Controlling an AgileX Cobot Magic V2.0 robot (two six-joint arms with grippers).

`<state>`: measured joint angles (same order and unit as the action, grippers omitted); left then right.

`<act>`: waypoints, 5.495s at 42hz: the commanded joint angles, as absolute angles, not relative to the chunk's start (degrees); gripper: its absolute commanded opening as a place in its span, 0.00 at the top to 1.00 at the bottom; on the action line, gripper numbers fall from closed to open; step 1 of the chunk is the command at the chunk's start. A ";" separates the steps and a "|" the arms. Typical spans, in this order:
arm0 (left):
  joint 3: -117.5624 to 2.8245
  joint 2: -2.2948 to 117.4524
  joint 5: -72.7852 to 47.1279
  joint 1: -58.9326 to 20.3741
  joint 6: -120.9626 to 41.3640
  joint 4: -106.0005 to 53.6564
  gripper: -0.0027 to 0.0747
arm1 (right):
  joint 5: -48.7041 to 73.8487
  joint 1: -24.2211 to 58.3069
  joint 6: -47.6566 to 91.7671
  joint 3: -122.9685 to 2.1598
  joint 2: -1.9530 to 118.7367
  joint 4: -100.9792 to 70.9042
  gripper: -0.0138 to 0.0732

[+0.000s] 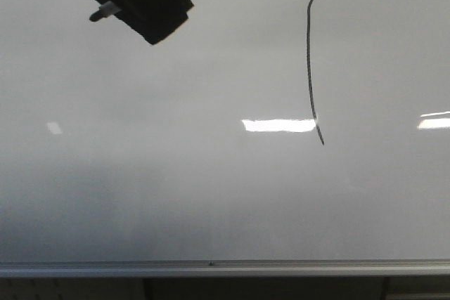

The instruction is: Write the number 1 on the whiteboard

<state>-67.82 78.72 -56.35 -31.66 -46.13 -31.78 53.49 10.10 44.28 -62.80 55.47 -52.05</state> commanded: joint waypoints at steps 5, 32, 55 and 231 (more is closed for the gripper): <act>-69.59 77.21 -47.80 -21.56 -38.48 -33.54 0.99 | 43.48 6.15 40.90 -59.85 48.64 -52.36 0.50; -58.27 77.39 -29.24 8.32 -32.64 -33.65 0.99 | 36.85 5.80 40.95 -37.23 32.81 -52.36 0.91; -57.74 89.40 -18.54 2.90 -32.82 -33.92 0.99 | 37.00 5.80 40.95 -37.23 32.81 -52.36 0.91; -4.49 -0.86 -5.03 -2.24 4.42 2.97 0.99 | 20.16 5.80 42.00 -27.71 18.54 -52.48 0.91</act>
<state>-4.64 0.62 -10.24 -3.55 3.54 3.37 23.46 6.11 41.41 -26.31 18.04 -50.98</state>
